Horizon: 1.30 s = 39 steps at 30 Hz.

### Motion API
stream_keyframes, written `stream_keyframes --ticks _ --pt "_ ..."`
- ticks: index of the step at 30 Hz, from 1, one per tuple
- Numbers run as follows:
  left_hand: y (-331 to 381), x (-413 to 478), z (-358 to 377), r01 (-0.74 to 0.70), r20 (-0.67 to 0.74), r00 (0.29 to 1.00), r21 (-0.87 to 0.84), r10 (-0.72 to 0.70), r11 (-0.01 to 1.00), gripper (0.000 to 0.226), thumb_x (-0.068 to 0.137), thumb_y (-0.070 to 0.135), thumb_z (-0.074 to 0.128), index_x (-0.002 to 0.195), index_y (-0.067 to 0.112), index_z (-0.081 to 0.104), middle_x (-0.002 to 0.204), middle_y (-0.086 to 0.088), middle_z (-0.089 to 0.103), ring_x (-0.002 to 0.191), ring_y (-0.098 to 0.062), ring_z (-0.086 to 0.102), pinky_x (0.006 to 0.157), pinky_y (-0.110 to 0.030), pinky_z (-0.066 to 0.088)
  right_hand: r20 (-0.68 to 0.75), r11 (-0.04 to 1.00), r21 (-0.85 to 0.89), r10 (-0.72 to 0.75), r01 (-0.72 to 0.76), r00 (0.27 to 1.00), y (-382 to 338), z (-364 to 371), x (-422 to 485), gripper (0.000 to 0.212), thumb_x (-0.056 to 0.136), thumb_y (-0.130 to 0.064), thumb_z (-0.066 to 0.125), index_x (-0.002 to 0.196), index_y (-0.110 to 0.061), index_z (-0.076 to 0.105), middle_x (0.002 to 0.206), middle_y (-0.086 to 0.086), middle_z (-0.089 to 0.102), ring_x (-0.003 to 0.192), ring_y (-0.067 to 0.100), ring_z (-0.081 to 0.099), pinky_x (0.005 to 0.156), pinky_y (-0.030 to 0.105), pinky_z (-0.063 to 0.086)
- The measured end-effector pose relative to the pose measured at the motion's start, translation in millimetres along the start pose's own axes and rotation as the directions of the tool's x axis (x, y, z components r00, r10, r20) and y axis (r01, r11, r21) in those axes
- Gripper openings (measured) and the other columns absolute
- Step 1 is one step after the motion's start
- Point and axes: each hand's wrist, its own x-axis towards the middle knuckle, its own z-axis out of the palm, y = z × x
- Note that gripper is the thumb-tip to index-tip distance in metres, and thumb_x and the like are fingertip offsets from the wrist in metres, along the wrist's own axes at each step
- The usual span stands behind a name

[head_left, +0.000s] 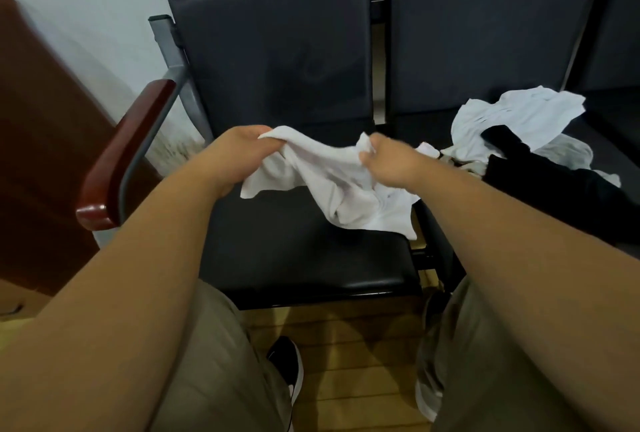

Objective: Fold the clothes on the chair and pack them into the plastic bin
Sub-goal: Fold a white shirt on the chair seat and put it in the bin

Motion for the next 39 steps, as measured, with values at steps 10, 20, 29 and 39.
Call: stream_keyframes --ticks 10,20,29,39 --pt "-8 -38 -5 0.221 0.454 0.84 0.214 -0.297 0.952 0.032 0.096 0.04 0.074 0.124 0.027 0.074 0.114 -0.001 0.079 0.108 -0.026 0.076 0.1 -0.053 0.058 0.7 0.98 0.184 -0.081 -0.069 0.709 -18 73 -67 0.031 0.11 -0.027 0.055 0.141 -0.027 0.053 0.133 0.006 0.066 0.113 0.028 0.071 0.093 0.044 0.063" --pt "-17 -75 -33 0.324 0.327 0.891 0.026 -0.315 0.946 0.027 0.098 0.031 0.072 0.122 0.018 0.074 0.112 -0.01 0.08 0.102 -0.031 0.078 0.092 -0.046 0.061 0.33 0.957 0.288 -0.075 -0.024 0.941 -16 51 -71 0.029 0.106 -0.046 0.059 0.129 -0.032 0.07 0.107 -0.006 0.079 0.098 0.015 0.077 0.091 0.042 0.064" --pt "-28 -53 -45 0.145 -0.024 0.989 0.149 -0.143 0.978 0.032 0.092 0.054 0.073 0.109 0.027 0.078 0.103 0.002 0.078 0.096 -0.02 0.073 0.083 -0.036 0.058 -0.296 0.785 0.608 0.088 0.117 0.951 -4 20 -58 0.05 0.094 -0.053 0.06 0.11 -0.007 0.069 0.106 0.019 0.073 0.096 0.037 0.075 0.084 0.06 0.063" --pt "-44 -36 -66 0.031 -0.281 0.956 0.383 0.084 0.923 0.028 0.099 0.049 0.069 0.09 0.024 0.075 0.088 0.0 0.07 0.08 -0.013 0.062 0.067 -0.031 0.045 -0.508 0.791 0.58 0.166 0.194 0.845 11 -9 -44 0.038 0.103 -0.045 0.052 0.074 -0.023 0.041 0.065 -0.01 0.037 0.066 0.012 0.036 0.066 0.032 0.033"
